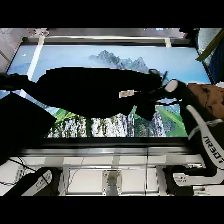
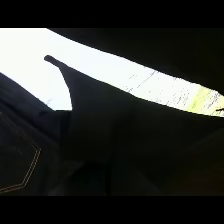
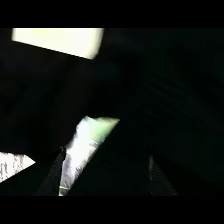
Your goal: Fold the clothes and pants, and hang the long-sleeved shirts on hangers.
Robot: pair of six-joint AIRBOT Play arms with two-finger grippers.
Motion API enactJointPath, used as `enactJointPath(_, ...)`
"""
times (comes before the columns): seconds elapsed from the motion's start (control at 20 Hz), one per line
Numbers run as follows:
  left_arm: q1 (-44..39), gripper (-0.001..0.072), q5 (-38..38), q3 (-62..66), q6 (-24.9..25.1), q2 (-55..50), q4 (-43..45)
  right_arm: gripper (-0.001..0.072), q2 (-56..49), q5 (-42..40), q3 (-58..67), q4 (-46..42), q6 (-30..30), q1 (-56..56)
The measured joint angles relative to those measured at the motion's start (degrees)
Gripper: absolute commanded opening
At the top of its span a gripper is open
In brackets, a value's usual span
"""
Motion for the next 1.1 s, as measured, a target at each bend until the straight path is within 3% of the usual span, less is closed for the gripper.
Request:
enactJointPath(0.1, 0.00, 0.0007, -0.66, 0.00, -0.11, -0.66, 0.39, 0.0444, -2.21, -2.75, -0.11, -1.38, 1.86, 2.95)
enactJointPath(0.15, 0.00, 0.0007, -0.83, 0.00, -0.17, -0.98, 0.52, 0.0443, -2.89, -3.72, -0.11, -2.32, 2.80, 3.85)
enactJointPath(0.3, 0.00, 0.0007, -1.14, 0.00, -0.17, -1.64, 0.68, 0.0326, -4.07, -4.72, 0.31, -7.21, 7.89, 4.81)
enactJointPath(0.4, 0.00, 0.0008, -1.36, 0.00, -0.17, -1.90, 0.76, 0.0300, -4.39, -4.02, 0.98, -11.30, 12.07, 4.24)
enactJointPath(0.45, 0.00, 0.0008, -1.42, 0.00, -0.17, -1.97, 0.79, 0.0128, -4.50, -3.30, 1.38, -13.46, 14.25, 3.74)
enactJointPath(0.5, 0.00, 0.0008, -1.44, 0.00, -0.17, -2.03, 0.79, 0.0023, -4.55, -2.49, 1.73, -15.52, 16.13, 3.13)
enactJointPath(0.75, 0.00, 0.0007, -1.64, 0.00, -0.17, -2.10, 0.83, 0.0017, -4.48, -0.22, 2.43, -20.81, 20.59, -0.22)
enactJointPath(1.1, 0.04, 0.0007, -1.73, 0.00, -0.15, -2.12, 0.98, 0.0018, 2.78, 1.40, 2.95, -28.11, 21.66, -3.39)
